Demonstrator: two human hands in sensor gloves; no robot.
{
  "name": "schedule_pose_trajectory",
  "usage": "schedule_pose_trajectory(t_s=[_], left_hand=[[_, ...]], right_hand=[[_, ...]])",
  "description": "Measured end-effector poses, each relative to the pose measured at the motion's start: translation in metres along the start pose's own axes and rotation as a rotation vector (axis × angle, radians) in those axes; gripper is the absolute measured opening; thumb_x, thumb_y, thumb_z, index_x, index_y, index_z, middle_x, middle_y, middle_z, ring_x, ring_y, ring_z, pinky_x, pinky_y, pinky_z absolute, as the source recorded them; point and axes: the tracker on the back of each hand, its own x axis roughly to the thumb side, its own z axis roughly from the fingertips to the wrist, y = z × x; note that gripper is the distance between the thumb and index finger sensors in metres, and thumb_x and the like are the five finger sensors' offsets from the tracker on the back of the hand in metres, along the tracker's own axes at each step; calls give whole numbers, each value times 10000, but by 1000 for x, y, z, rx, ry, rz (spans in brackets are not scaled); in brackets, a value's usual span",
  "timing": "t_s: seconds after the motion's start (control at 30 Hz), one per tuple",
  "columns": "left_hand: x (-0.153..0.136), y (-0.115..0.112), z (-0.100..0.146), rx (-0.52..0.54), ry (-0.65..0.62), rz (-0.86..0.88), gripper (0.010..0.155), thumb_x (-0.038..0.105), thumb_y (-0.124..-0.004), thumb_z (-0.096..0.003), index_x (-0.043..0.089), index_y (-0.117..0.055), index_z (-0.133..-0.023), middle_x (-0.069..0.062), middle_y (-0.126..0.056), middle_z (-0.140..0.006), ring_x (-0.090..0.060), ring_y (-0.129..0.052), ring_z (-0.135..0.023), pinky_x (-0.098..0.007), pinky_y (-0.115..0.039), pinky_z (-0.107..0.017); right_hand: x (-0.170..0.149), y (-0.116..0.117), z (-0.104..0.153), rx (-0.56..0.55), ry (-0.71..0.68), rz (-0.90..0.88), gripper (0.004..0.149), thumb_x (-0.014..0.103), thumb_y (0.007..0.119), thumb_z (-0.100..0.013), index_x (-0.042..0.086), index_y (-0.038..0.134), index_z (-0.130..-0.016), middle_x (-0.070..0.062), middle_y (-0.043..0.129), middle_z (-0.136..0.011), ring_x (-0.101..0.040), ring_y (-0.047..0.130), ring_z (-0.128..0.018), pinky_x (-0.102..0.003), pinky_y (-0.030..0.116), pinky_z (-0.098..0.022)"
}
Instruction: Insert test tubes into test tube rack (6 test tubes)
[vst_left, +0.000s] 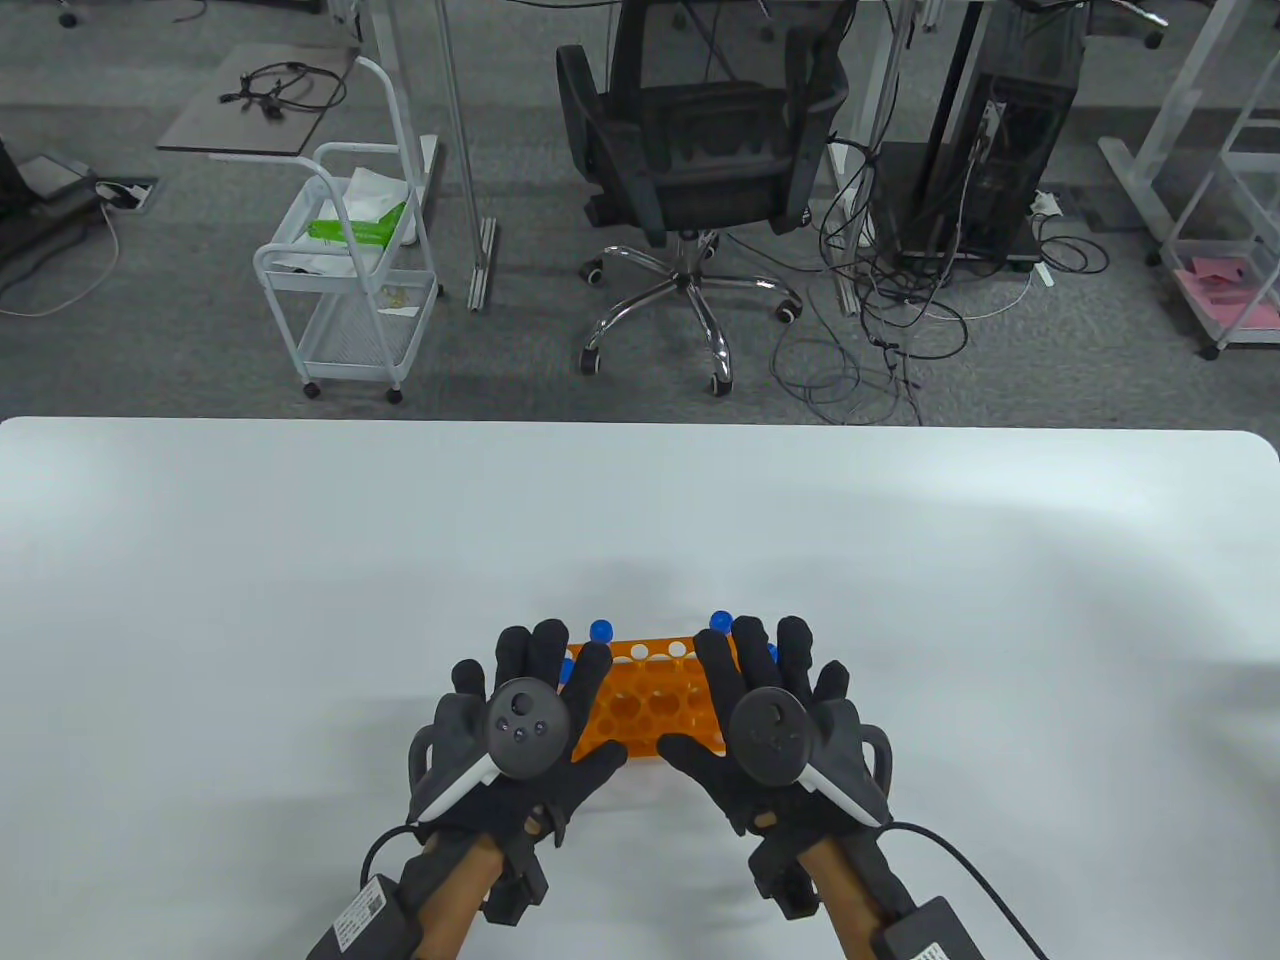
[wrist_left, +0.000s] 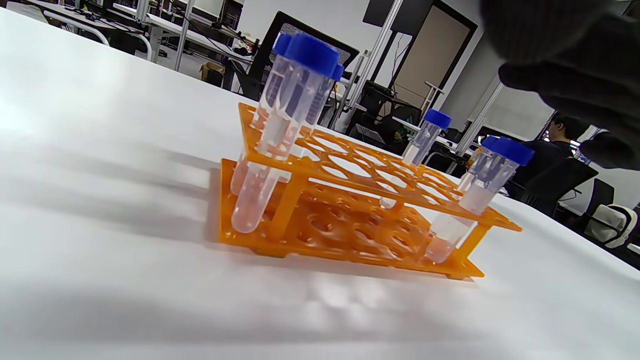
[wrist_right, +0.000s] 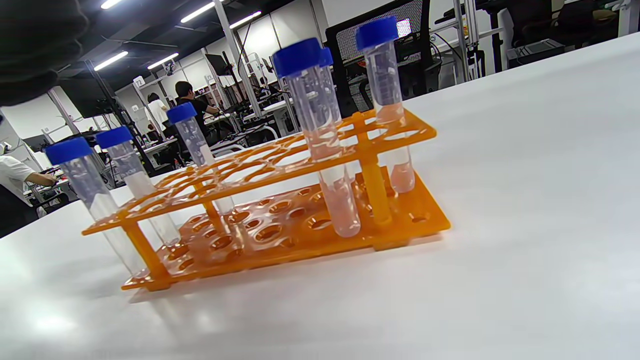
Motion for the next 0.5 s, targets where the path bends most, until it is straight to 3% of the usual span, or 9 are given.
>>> schedule_pose_trajectory(t_s=[0.5], left_hand=[[0,0,-1,-10,-9,22,797,660,-663,-427,511,-149,-1018,57,68,-1134,-239,76,-1046,-627,-2,-692]], right_hand=[[-1,0,0,2,5,-3,948,856,445,-342,386,82,-1080,-38,72,-1196,-444,-7,-1059,-766,203,-657]])
